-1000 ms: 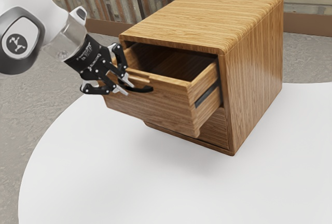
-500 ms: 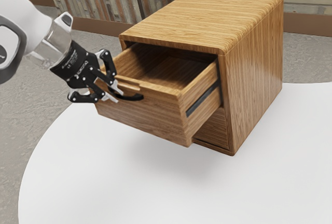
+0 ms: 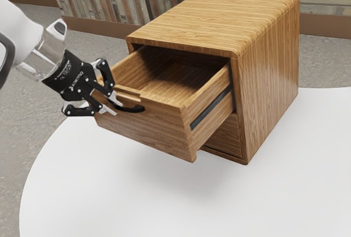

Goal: Pull the drawer handle with one arm to open the drawer

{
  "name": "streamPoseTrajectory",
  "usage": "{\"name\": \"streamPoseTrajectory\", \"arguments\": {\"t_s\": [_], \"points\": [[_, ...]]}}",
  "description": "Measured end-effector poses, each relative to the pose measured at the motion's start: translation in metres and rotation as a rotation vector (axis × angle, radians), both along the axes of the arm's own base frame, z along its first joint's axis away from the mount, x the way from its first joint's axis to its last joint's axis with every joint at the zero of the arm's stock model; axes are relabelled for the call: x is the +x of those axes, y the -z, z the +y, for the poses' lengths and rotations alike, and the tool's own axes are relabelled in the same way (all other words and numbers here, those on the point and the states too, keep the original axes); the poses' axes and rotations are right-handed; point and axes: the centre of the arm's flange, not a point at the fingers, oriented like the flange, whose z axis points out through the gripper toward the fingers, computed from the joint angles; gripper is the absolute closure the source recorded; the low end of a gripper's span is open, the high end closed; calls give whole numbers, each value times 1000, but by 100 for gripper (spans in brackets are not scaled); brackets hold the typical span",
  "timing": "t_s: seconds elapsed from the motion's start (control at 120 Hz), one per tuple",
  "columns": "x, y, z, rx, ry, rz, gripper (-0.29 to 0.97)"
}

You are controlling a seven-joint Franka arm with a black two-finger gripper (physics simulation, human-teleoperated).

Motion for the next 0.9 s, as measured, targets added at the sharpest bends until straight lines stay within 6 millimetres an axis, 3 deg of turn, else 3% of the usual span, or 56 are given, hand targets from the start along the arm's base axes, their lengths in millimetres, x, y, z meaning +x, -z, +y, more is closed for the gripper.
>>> {"name": "streamPoseTrajectory", "arguments": {"t_s": [0.9], "points": [[-41,0,-3,-13,2,-20,67]]}}
